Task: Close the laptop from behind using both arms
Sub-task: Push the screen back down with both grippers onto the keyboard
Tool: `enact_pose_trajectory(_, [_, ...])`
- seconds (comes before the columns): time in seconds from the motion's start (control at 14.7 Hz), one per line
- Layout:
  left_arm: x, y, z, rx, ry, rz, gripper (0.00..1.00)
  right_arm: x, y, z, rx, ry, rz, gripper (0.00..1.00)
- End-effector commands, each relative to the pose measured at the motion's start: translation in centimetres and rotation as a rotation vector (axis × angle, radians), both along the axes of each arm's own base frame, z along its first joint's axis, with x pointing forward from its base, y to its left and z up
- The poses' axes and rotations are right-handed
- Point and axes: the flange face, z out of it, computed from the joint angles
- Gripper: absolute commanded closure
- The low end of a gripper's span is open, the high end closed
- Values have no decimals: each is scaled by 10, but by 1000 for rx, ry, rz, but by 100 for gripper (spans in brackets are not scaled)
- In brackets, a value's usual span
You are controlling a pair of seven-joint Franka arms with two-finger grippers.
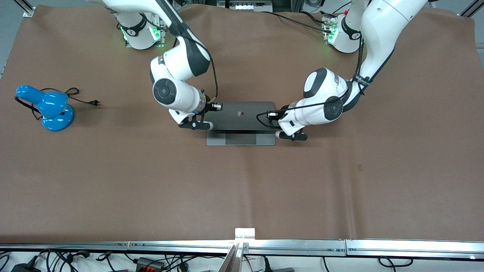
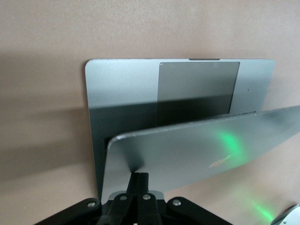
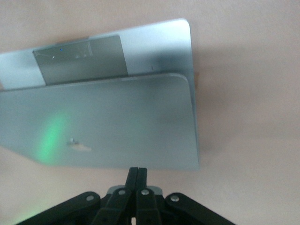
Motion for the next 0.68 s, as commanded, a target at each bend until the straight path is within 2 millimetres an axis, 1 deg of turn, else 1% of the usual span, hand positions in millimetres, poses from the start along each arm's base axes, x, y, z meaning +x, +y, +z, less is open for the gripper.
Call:
enact_pose_trajectory(0.0, [10, -12, -21, 13, -25, 0, 100, 27, 6, -29, -28, 2, -16, 100])
enact_pose_trajectory(0.07, [11, -12, -29, 15, -33, 11, 100, 31, 6, -39, -44, 1, -9, 100])
enact_pose_trajectory(0.2, [5, -19, -41, 32, -31, -4, 100, 36, 7, -59, -64, 8, -1, 100])
enact_pose_trajectory(0.27, [8, -21, -42, 47, -45, -5, 100, 39, 7, -65, -67, 10, -3, 100])
enact_pose_trajectory(0.34, [4, -28, -50, 68, -48, -21, 100, 39, 6, -71, -73, 15, -3, 100])
enact_pose_trajectory(0.41, [4, -29, -57, 90, -54, -26, 100, 39, 6, -77, -78, 19, -3, 100])
enact_pose_trajectory(0.55, [3, -35, -66, 112, -90, -30, 100, 37, 5, -89, -86, 31, 1, 100])
enact_pose_trajectory(0.61, [1, -36, -70, 114, -90, -29, 100, 37, 5, -89, -91, 26, 3, 100])
